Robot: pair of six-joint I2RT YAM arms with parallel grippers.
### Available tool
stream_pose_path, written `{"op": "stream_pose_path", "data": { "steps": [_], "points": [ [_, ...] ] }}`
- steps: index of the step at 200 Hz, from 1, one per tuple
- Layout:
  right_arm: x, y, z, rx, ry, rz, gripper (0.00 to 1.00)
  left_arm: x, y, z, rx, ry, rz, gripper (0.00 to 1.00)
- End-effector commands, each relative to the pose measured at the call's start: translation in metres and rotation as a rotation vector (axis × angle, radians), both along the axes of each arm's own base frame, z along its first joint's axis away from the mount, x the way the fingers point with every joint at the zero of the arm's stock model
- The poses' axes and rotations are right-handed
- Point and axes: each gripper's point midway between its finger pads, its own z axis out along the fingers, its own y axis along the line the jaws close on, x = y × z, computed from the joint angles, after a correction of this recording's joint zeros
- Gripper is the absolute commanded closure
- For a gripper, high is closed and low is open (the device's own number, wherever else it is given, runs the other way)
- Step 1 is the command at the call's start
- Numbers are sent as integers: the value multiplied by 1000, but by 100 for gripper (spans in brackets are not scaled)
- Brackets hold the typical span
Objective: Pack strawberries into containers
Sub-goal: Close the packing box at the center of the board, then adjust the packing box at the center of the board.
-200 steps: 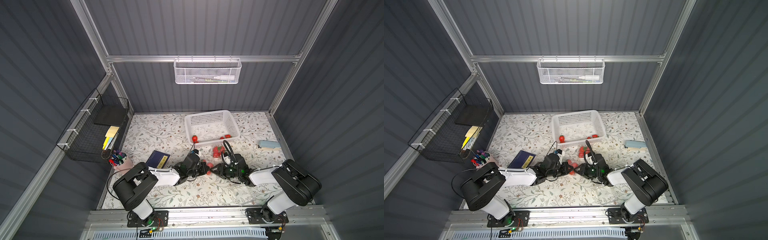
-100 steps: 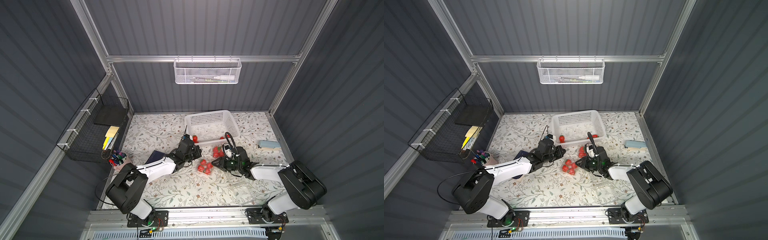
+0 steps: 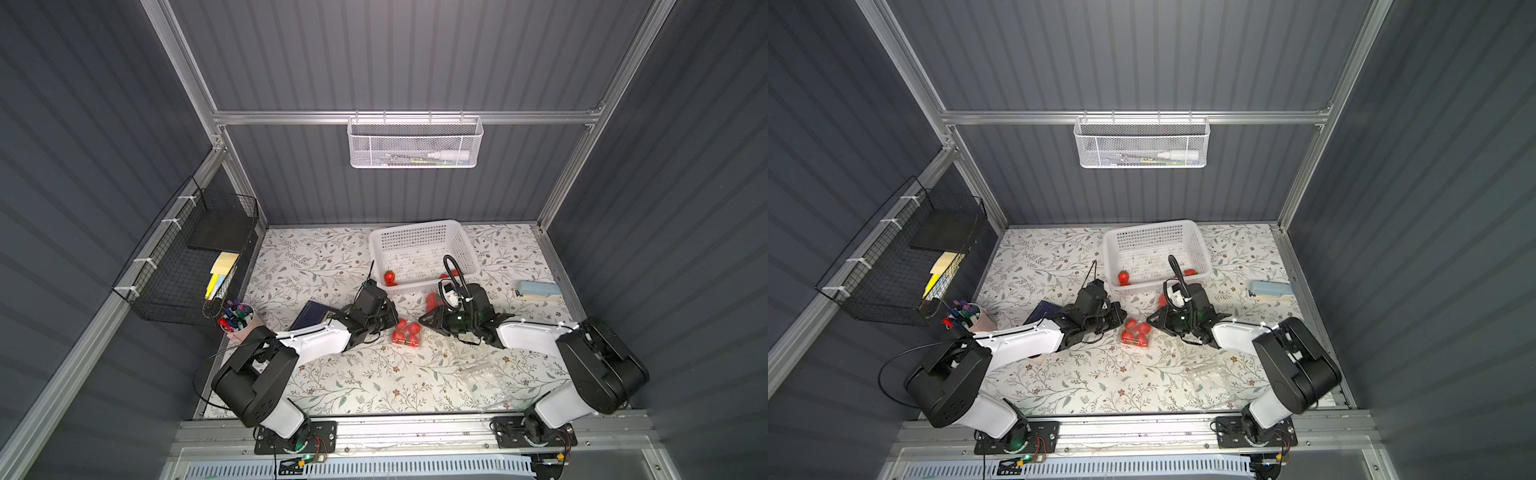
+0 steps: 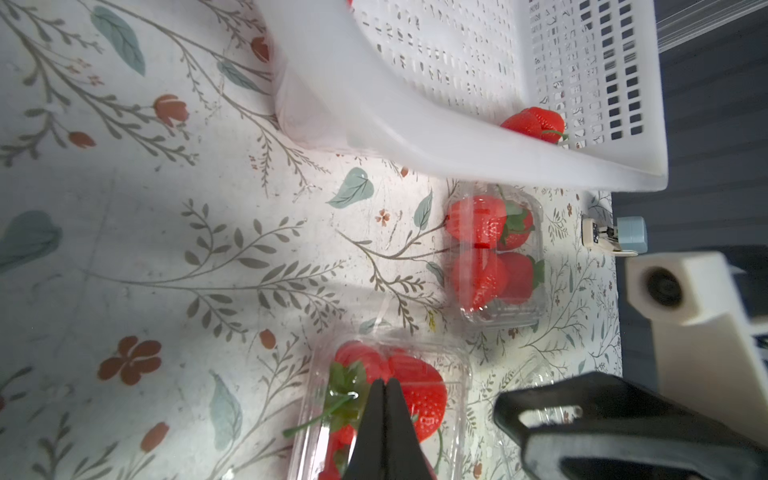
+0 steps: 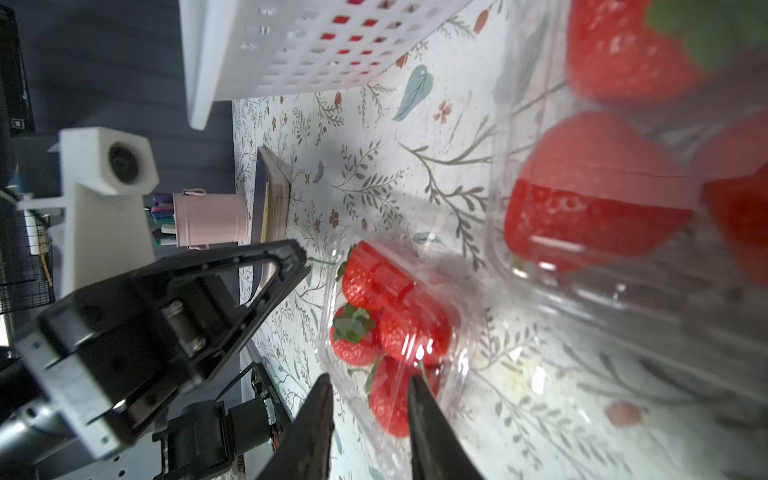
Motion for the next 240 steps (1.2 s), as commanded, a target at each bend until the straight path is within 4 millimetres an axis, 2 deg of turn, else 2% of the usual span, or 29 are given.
{"op": "stream_pose_path", "data": {
  "steps": [1,24,65,100,131,159,182,194,206,240],
  "points": [
    [-18,-25,-16,-152,31,-8,65,0,3,-8,24,-7,-13,100],
    [-17,-25,-22,-169,34,-3,60,-1,4,-6,19,-9,-15,100],
    [-3,0,-32,-74,84,24,58,-15,13,-8,-3,-2,-15,100],
    [8,25,-25,-50,61,76,56,-25,19,-9,-23,14,-1,100],
    [18,46,-23,-37,50,110,56,-30,27,6,-56,4,37,100],
    [24,49,-25,-34,45,110,56,-31,34,23,-79,-3,78,100],
    [10,43,-26,-24,66,110,50,-23,29,40,-114,-46,87,100],
    [0,38,-26,-24,77,101,46,-20,26,36,-102,-53,73,100],
    [-13,34,-25,-22,79,101,44,-21,26,19,-58,-34,54,100],
    [-37,35,-26,-6,49,139,41,-25,16,5,-115,-12,26,100]
  ]
}}
